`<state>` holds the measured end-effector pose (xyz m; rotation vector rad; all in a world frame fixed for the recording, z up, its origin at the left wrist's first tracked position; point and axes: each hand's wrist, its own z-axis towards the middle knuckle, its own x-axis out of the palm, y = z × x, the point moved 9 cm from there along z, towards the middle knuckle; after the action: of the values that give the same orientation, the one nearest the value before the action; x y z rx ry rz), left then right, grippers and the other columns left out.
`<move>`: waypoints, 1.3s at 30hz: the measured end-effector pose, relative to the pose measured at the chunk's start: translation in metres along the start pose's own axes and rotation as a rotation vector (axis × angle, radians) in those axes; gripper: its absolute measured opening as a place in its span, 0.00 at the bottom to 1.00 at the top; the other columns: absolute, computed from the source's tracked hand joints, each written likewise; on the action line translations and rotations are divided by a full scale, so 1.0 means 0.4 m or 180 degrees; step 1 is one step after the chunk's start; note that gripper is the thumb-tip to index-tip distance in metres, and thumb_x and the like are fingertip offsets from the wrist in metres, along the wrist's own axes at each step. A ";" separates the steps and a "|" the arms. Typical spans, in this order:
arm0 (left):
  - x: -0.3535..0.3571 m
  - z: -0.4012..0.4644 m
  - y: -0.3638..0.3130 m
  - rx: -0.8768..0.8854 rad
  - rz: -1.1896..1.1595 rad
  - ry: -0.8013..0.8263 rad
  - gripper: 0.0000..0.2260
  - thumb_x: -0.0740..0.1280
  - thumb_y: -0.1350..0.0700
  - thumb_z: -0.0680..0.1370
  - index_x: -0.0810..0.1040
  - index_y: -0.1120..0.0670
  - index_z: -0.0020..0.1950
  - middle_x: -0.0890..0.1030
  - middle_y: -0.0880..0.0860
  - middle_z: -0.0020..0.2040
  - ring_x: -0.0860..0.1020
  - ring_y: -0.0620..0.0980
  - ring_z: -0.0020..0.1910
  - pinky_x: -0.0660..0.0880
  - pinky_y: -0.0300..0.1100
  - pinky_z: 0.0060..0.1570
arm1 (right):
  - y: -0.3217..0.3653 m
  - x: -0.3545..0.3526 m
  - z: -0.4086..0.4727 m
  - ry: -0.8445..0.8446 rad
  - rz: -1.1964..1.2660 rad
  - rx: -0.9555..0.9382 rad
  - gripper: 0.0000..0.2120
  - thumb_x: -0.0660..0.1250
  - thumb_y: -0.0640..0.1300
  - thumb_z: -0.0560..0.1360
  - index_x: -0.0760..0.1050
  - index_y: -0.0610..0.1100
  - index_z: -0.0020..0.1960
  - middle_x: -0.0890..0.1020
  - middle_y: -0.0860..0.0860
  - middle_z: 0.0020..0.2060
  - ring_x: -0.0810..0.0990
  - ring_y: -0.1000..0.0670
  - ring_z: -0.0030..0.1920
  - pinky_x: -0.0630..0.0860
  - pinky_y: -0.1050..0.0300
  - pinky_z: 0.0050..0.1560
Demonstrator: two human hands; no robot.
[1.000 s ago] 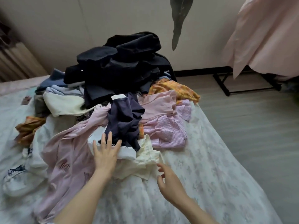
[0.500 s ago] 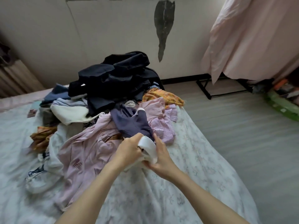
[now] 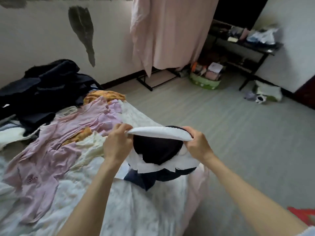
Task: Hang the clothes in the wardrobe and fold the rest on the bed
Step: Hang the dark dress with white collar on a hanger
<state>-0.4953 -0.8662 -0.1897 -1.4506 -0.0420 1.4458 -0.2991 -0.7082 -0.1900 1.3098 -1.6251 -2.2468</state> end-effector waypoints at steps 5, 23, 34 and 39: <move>0.179 -0.108 -0.254 0.0496 -0.0656 0.0529 0.05 0.62 0.58 0.80 0.76 0.56 0.52 0.80 0.58 0.40 0.78 0.61 0.41 0.70 0.47 0.36 | -0.130 -0.315 -0.229 -0.0435 -0.0007 0.0433 0.16 0.65 0.30 0.72 0.78 0.49 0.52 0.81 0.52 0.41 0.78 0.51 0.42 0.71 0.67 0.42; 0.664 -1.053 -1.201 0.3183 -0.0764 0.3546 0.11 0.60 0.53 0.80 0.75 0.48 0.62 0.82 0.53 0.53 0.78 0.57 0.52 0.72 0.45 0.46 | -0.565 -0.953 -1.449 -0.2030 -0.0913 0.3250 0.26 0.53 0.34 0.76 0.69 0.54 0.69 0.79 0.52 0.55 0.77 0.49 0.49 0.72 0.58 0.50; 0.595 -1.500 -1.637 0.3947 -0.2068 0.3587 0.09 0.62 0.55 0.79 0.78 0.49 0.58 0.82 0.48 0.54 0.78 0.55 0.53 0.73 0.47 0.51 | -0.507 -1.182 -1.902 -0.4049 -0.0209 0.3075 0.21 0.54 0.26 0.74 0.75 0.37 0.62 0.80 0.44 0.56 0.76 0.52 0.53 0.70 0.73 0.49; 0.603 -1.617 -1.811 0.4119 -0.2213 0.3567 0.10 0.64 0.56 0.78 0.78 0.49 0.58 0.82 0.51 0.55 0.78 0.58 0.54 0.71 0.46 0.49 | -0.532 -1.283 -2.080 -0.4867 -0.0431 0.3440 0.17 0.55 0.29 0.76 0.74 0.35 0.62 0.80 0.37 0.55 0.75 0.49 0.50 0.70 0.64 0.46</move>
<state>0.4927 -0.7703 -0.0636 -0.7626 0.8375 -0.1596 0.6631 -0.9740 -0.1237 -0.9529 -3.4431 -2.4758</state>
